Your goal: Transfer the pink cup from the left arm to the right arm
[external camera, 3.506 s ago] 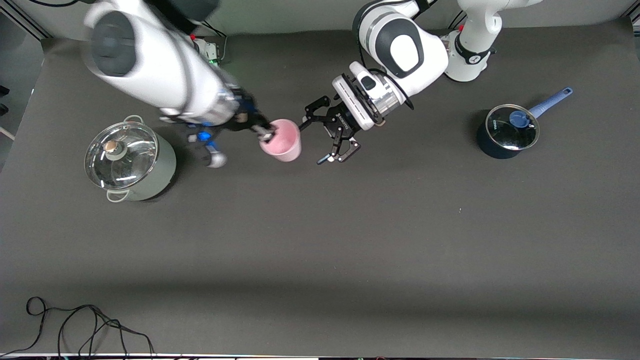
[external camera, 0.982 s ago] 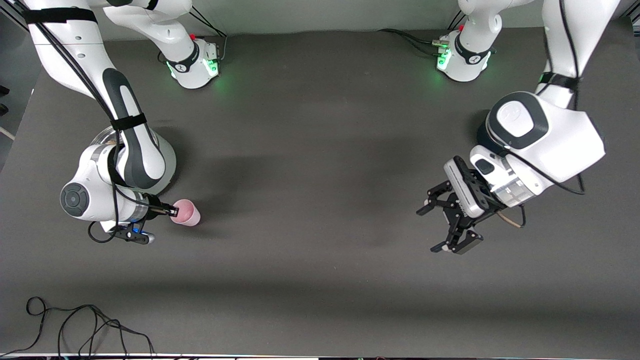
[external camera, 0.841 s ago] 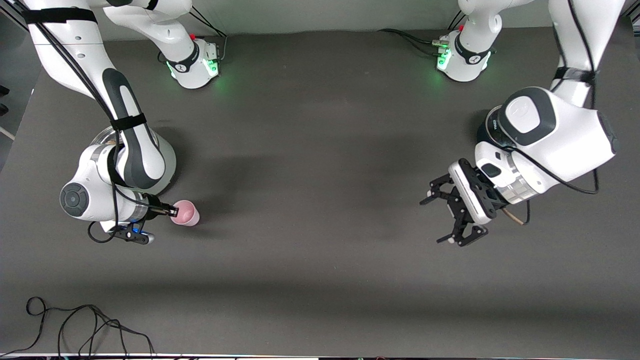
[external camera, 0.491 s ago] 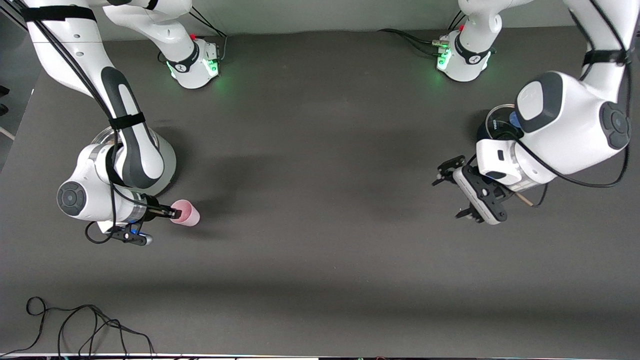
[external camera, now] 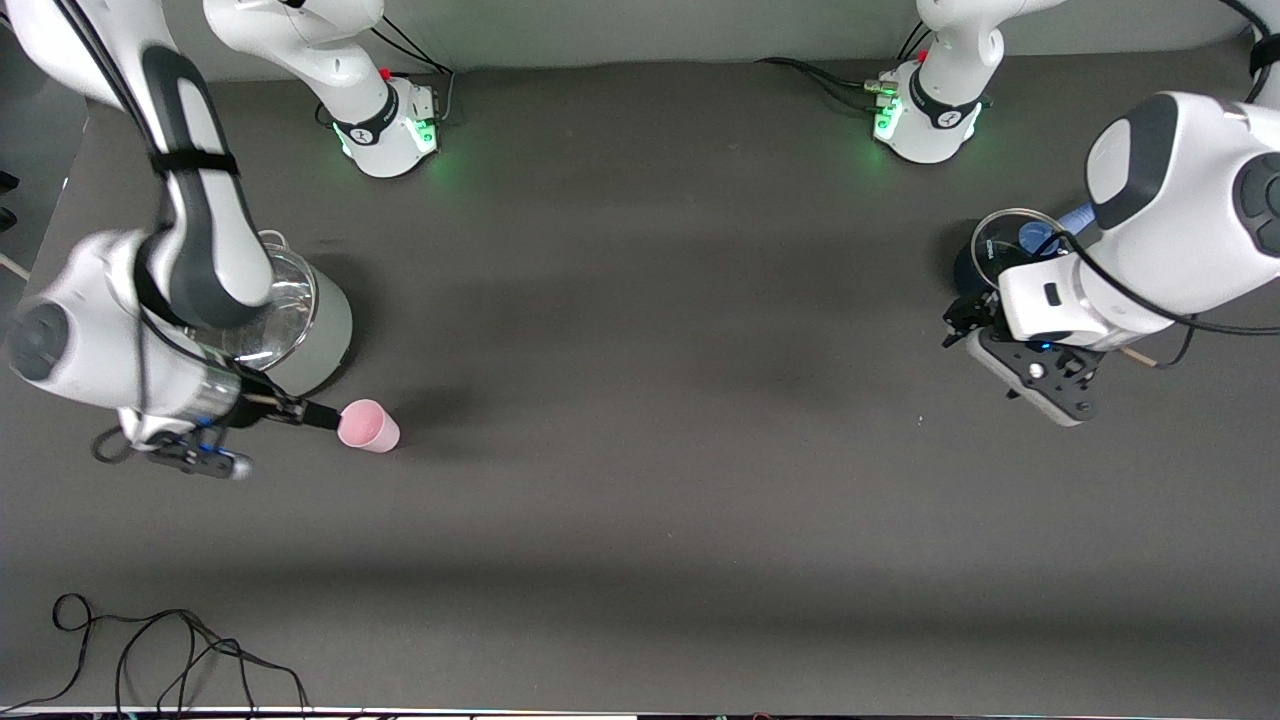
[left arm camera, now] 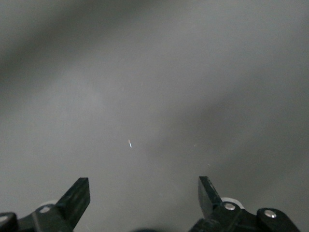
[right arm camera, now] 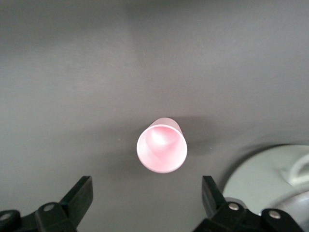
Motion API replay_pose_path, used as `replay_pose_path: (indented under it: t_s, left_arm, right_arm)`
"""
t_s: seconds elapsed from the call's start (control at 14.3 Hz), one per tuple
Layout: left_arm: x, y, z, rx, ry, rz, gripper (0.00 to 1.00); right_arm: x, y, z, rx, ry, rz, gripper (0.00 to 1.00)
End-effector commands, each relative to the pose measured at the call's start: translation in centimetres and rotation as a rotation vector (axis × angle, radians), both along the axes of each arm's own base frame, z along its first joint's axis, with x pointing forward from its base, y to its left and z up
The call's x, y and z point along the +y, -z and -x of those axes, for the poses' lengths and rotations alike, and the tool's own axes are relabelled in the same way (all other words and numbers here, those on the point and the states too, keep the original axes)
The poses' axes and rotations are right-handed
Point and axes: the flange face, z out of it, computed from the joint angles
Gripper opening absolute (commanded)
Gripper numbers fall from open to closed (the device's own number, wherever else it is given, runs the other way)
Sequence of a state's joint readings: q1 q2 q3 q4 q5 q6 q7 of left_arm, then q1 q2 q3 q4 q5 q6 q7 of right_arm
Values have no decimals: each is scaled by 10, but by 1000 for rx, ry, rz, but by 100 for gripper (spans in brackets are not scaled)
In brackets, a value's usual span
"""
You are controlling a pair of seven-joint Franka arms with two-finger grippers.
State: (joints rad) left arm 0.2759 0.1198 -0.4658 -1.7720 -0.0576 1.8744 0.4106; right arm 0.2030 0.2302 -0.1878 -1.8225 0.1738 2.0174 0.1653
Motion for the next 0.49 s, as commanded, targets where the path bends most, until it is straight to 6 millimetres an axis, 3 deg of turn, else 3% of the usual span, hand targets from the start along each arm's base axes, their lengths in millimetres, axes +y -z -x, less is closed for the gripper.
replay_pose_path:
  t_s: [0.0, 0.28, 0.42]
  left_arm:
    - [11, -14, 19, 66, -261, -63, 100]
    - [23, -42, 23, 131, -420, -91, 100]
    - [43, -46, 22, 134, -453, -91, 100]
  right_arm:
    - [-6, -75, 27, -47, -66, 62, 100]
    - [-13, -180, 44, -29, -87, 64, 100]
    - [-13, -214, 49, -26, -92, 71, 100]
